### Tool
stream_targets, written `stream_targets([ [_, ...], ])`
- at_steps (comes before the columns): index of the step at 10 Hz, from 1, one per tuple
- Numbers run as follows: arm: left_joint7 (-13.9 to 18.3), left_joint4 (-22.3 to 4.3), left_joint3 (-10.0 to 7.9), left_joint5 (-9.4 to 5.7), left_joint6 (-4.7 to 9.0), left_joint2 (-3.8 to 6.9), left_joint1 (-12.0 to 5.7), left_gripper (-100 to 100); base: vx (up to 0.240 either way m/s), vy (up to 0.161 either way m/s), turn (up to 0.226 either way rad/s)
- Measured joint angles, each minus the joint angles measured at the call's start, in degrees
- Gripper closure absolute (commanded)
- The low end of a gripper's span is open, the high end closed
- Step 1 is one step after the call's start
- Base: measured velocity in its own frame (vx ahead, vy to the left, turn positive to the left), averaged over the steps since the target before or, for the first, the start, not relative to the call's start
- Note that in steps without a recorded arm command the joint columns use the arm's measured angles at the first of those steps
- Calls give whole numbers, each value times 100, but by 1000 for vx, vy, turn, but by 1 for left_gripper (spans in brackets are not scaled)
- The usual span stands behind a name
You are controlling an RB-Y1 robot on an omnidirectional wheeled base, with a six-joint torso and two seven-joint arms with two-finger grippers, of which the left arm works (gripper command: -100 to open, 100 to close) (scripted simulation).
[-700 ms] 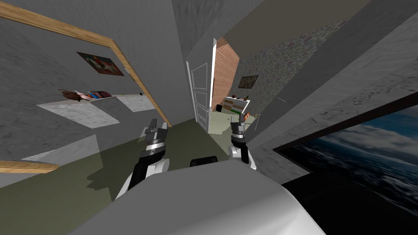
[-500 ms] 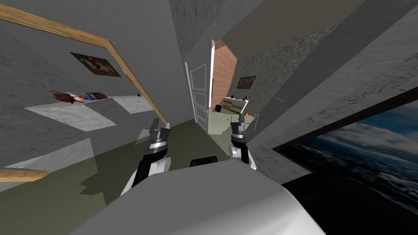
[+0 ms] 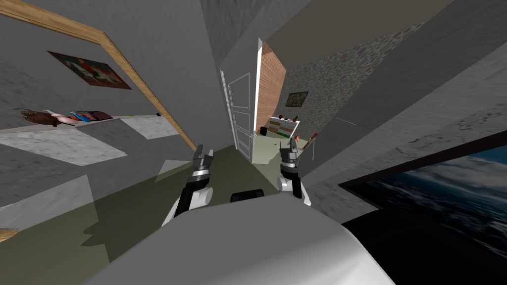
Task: Push the door open
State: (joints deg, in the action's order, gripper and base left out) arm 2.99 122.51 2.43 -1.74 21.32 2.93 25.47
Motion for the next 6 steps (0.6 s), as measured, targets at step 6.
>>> stream_targets([
  [6,-110,-765,318,-172,-5,123,-477,-100,97,72,-89],
])
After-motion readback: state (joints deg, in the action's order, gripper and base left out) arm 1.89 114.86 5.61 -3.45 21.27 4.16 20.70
